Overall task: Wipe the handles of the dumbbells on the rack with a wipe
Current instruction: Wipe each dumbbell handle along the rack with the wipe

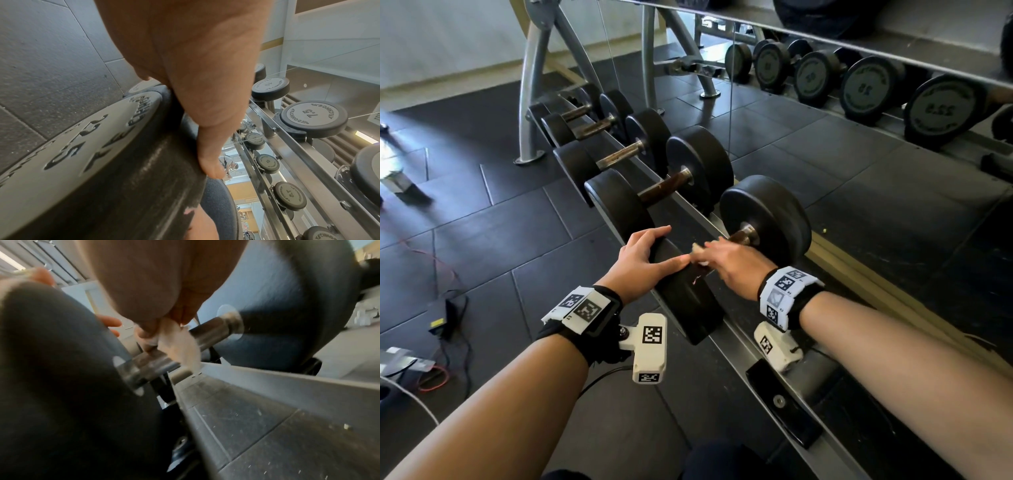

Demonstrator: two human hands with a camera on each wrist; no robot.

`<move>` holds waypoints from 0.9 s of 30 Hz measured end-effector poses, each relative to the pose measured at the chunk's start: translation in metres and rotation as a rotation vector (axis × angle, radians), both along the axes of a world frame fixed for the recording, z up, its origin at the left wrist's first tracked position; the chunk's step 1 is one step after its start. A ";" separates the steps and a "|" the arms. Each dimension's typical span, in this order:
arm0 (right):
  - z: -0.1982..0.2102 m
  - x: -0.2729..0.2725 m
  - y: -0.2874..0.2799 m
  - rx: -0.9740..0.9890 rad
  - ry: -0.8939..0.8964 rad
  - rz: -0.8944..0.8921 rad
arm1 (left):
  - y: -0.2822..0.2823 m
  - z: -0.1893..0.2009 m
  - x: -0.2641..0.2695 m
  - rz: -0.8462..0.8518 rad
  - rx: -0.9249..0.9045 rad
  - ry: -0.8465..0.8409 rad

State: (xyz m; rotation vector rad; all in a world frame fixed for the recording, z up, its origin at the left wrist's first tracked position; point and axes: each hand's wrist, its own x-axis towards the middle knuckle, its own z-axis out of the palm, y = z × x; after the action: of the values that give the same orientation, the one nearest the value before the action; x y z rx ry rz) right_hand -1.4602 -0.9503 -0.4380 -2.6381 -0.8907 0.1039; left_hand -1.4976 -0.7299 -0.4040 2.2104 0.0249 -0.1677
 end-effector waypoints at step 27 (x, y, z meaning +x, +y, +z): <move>0.002 0.019 -0.011 -0.134 -0.220 -0.172 | -0.001 0.005 -0.004 -0.013 -0.001 0.040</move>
State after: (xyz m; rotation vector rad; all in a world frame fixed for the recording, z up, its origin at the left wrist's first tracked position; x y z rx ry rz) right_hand -1.4416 -0.9612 -0.4357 -2.8798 -0.7412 -0.1798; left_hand -1.5017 -0.7312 -0.3985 2.2062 0.0325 -0.2186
